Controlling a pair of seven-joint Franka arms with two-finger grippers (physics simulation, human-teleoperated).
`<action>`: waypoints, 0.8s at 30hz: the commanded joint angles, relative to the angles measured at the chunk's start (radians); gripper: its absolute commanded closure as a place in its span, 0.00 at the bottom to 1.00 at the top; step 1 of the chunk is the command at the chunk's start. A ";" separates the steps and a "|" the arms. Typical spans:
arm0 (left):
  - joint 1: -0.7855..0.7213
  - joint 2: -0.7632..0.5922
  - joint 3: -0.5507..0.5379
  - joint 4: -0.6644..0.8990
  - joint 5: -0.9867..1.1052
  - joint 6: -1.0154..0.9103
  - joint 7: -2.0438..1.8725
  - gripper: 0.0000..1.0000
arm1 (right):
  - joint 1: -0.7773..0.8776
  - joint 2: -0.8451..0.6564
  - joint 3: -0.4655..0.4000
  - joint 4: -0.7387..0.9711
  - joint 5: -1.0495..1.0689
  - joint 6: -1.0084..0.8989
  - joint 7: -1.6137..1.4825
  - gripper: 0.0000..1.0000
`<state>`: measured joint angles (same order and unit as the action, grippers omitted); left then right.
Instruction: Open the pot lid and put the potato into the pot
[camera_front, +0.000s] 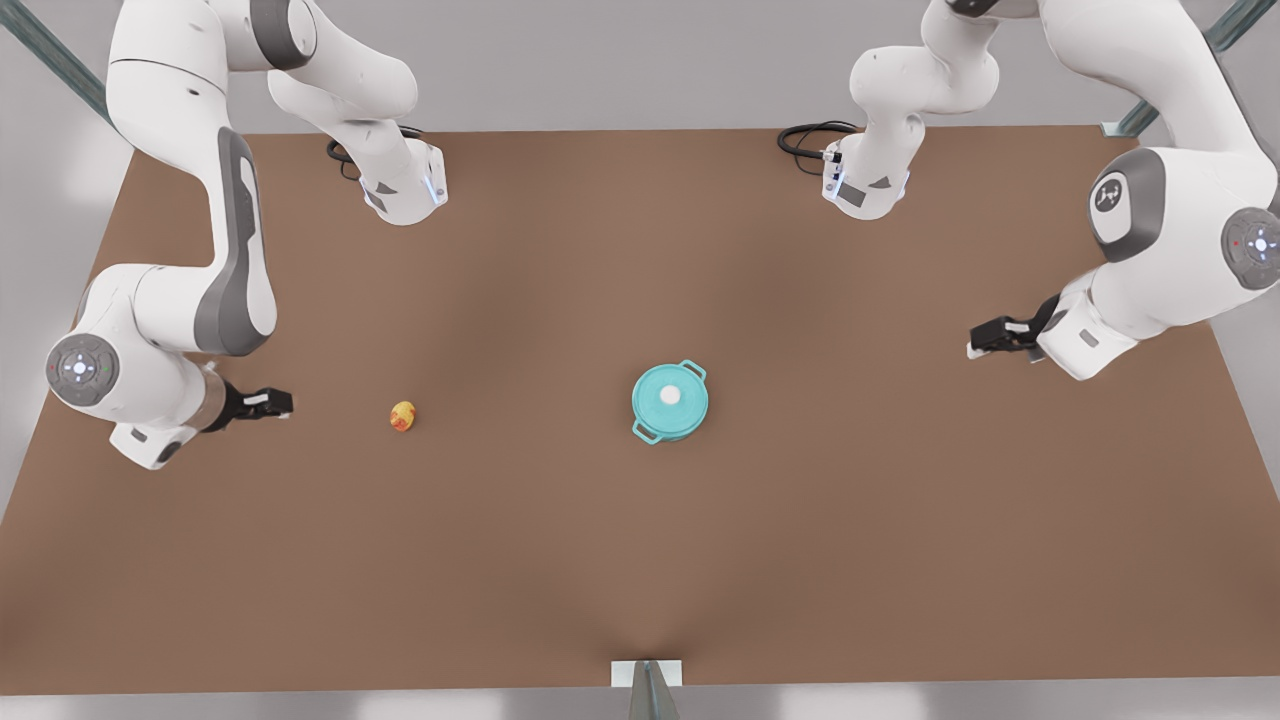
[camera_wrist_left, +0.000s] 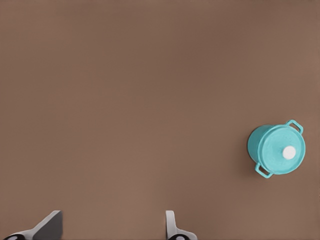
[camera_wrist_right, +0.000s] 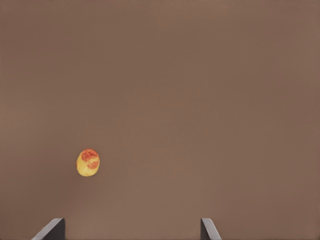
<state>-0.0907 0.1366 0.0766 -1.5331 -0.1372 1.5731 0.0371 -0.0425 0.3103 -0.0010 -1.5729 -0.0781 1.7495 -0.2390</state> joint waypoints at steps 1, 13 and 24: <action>-0.015 0.006 0.000 0.002 -0.005 0.113 -0.005 0.00 | 0.000 0.000 -0.001 -0.003 0.000 0.074 -0.154 0.00; -0.721 0.374 0.002 0.020 0.126 0.415 -1.007 0.00 | 0.078 -0.393 0.018 -0.566 0.057 0.257 -0.080 0.00; -0.690 0.551 -0.003 0.085 0.114 0.578 -1.014 0.00 | 0.207 -0.031 0.055 -0.579 0.086 0.646 0.371 0.00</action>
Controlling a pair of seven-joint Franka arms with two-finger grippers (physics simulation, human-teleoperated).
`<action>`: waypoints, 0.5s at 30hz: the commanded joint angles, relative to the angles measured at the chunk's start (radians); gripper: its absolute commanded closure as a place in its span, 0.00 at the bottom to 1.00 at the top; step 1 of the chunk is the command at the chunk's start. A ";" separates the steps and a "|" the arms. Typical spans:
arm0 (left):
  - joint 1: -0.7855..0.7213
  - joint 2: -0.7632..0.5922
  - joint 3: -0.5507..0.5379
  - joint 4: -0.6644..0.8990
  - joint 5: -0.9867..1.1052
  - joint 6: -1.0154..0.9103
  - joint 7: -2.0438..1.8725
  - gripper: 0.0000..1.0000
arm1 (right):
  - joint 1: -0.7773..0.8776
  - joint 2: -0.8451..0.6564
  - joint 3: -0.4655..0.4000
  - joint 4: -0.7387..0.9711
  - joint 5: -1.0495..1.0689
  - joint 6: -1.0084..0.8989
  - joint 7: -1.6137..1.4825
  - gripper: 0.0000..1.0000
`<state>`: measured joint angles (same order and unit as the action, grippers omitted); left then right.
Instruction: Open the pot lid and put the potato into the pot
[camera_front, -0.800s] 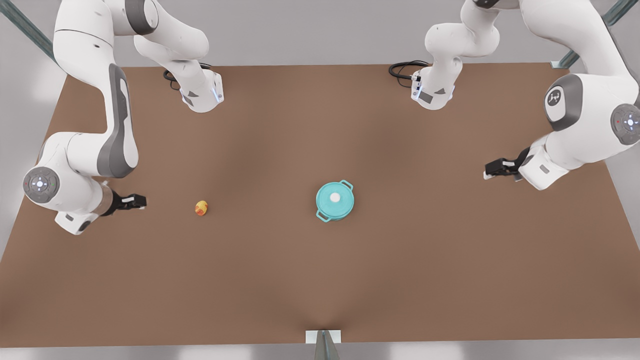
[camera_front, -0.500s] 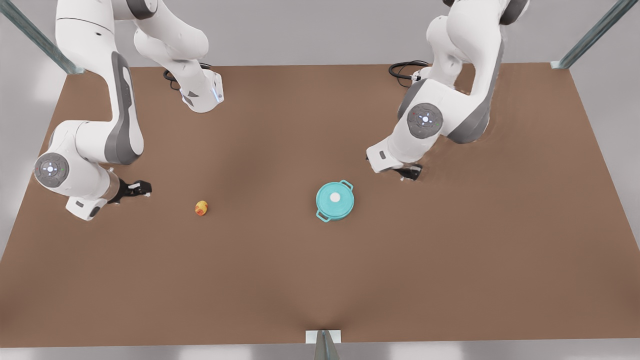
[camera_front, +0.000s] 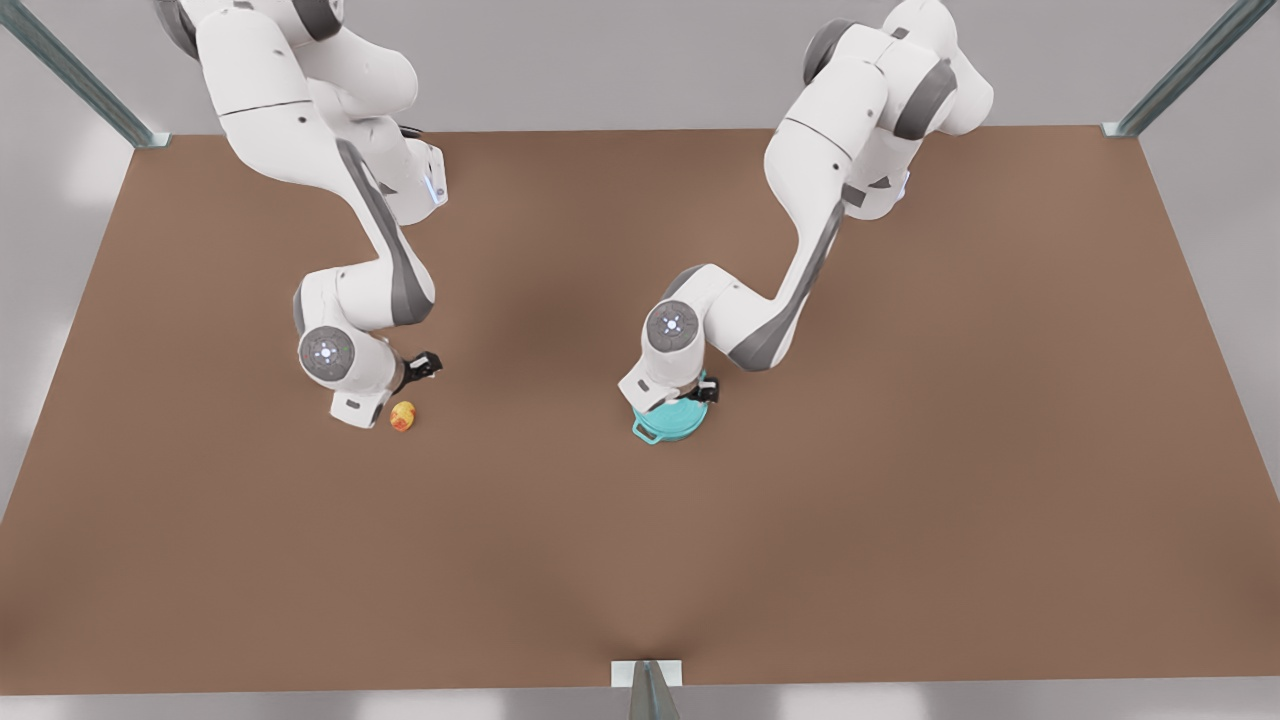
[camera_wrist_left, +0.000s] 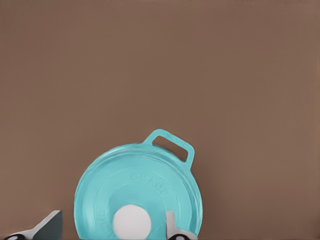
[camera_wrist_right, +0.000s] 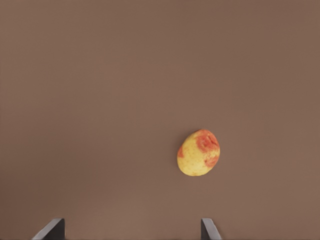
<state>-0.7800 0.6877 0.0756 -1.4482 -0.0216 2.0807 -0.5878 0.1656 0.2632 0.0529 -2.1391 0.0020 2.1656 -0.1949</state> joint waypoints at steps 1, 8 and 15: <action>-0.002 0.000 -0.002 -0.011 0.000 0.070 -0.385 0.00 | -0.002 0.021 -0.001 -0.041 0.006 0.284 0.328 0.00; -0.011 -0.017 -0.002 -0.080 0.012 0.102 -0.379 0.00 | -0.060 0.018 -0.011 -0.139 0.004 0.425 0.445 0.00; -0.011 0.000 -0.004 -0.092 0.012 0.134 -0.377 0.00 | -0.049 0.107 -0.010 -0.154 0.004 0.425 0.549 0.04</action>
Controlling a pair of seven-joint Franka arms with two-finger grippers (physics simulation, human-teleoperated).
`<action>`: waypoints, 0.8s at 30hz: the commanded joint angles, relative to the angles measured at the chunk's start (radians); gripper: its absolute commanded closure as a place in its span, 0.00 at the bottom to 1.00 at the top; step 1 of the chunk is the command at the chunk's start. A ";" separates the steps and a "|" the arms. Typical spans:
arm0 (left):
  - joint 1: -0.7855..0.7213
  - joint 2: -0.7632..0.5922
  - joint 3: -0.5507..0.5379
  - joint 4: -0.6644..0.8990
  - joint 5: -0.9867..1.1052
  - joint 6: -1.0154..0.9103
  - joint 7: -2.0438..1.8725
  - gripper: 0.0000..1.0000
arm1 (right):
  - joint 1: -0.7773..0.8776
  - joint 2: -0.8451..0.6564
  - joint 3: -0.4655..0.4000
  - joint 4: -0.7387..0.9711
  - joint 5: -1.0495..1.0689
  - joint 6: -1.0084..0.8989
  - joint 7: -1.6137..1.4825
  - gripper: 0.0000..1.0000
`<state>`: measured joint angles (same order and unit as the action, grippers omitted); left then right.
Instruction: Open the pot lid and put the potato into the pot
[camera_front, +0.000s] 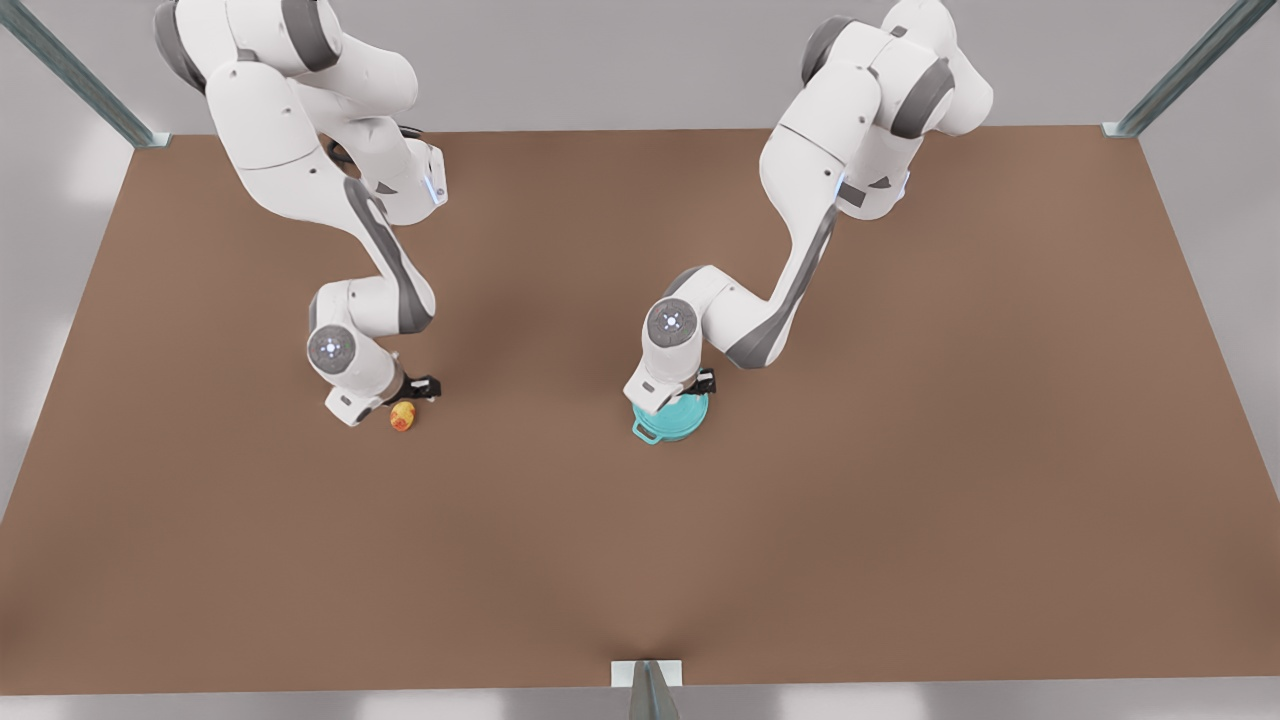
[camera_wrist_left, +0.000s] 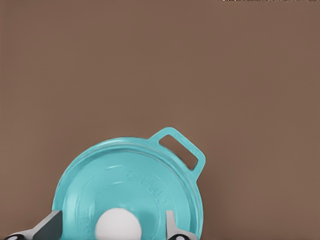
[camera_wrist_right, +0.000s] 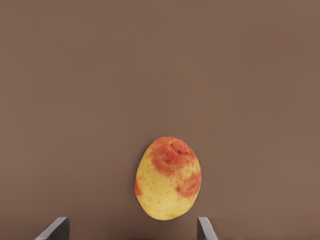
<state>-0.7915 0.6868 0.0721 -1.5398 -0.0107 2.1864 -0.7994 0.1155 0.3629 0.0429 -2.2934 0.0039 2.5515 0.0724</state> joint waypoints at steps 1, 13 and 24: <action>0.000 0.000 0.000 0.000 0.003 0.029 -0.165 0.00 | 0.000 0.011 0.000 0.000 0.002 0.039 0.282 0.04; 0.002 -0.001 0.002 0.010 0.005 -0.016 -0.164 0.75 | -0.036 0.028 -0.003 0.002 -0.012 0.069 0.247 0.03; 0.456 0.209 0.012 0.179 0.000 0.151 0.365 0.75 | -0.036 0.050 -0.005 0.031 -0.012 0.075 0.247 0.18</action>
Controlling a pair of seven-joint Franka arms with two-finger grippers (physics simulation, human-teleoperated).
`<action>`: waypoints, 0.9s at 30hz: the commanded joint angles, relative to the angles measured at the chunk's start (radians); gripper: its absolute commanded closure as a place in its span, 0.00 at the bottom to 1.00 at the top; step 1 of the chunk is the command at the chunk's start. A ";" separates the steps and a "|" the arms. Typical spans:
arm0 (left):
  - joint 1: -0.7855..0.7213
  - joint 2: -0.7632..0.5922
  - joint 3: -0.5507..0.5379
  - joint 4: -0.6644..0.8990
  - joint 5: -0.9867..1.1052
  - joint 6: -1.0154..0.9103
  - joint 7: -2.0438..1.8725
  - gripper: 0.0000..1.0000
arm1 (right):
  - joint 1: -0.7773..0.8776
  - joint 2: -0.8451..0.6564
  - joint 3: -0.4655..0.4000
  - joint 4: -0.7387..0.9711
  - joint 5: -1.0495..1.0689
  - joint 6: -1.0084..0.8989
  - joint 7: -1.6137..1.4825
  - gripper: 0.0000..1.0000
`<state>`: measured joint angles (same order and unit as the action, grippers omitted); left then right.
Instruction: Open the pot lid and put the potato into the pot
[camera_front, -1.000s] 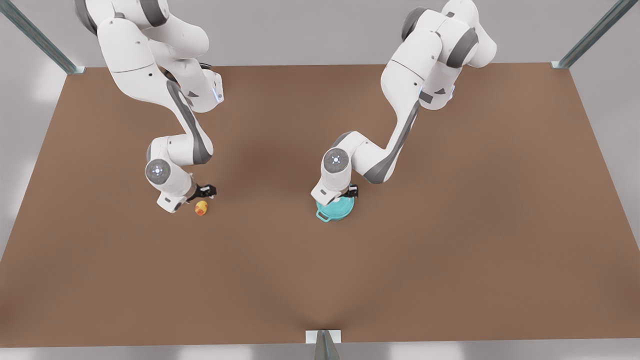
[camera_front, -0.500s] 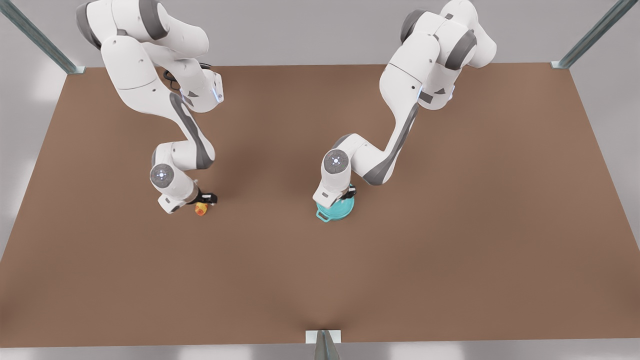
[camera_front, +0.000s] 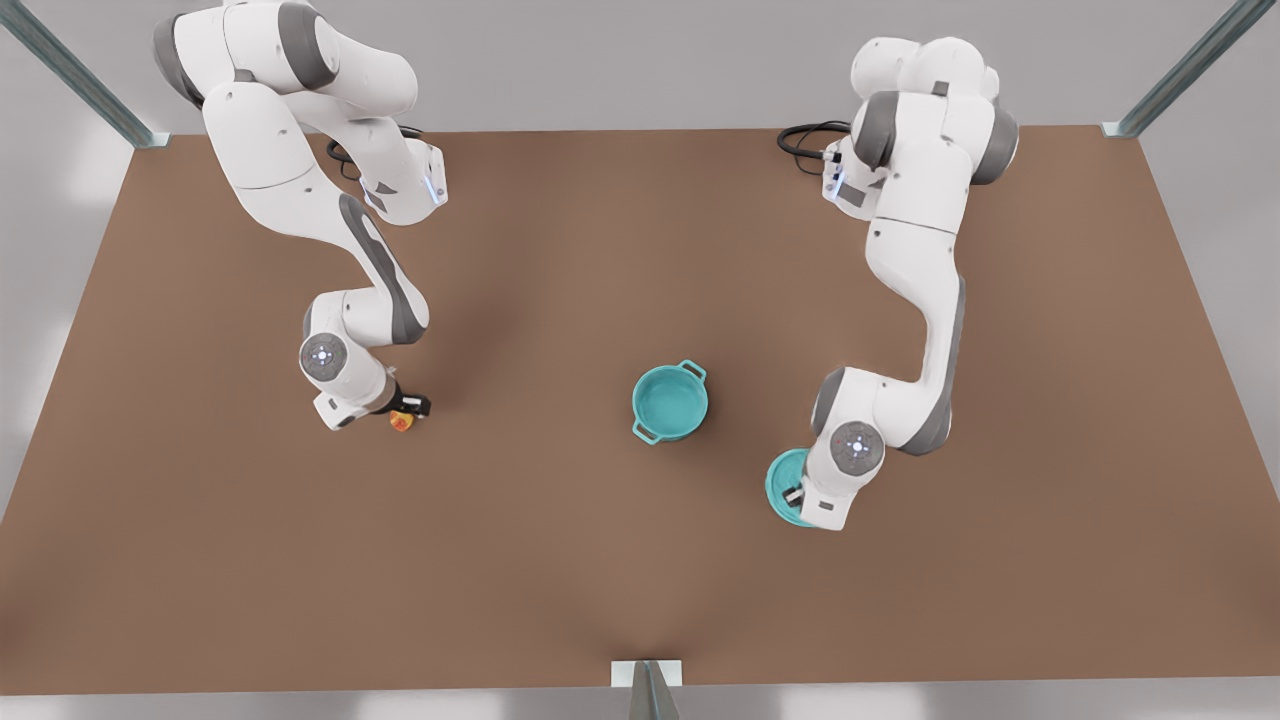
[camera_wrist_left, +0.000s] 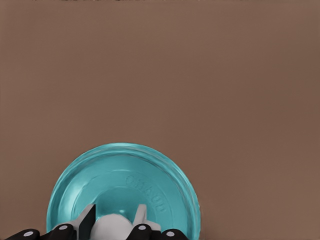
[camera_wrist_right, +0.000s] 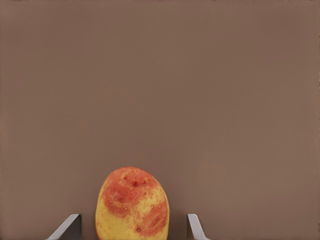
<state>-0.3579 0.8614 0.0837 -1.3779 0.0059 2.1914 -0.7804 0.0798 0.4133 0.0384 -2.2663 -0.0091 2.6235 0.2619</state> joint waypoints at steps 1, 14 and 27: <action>0.027 0.067 -0.001 0.019 -0.017 0.192 0.352 0.75 | 0.000 -0.001 0.000 0.005 0.001 0.003 0.057 0.18; 0.263 -0.556 -0.010 -0.036 -0.109 -0.539 0.825 0.00 | 0.000 0.038 0.000 0.024 -0.002 0.006 0.054 0.29; 0.303 -0.498 -0.001 -0.040 -0.242 -0.687 0.767 0.00 | 0.003 -0.004 0.001 0.024 0.001 -0.046 0.065 0.52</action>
<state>-0.0566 0.3650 0.0829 -1.4206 -0.2283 1.5615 -0.1913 0.0829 0.4100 0.0407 -2.2431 -0.0009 2.6060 0.2946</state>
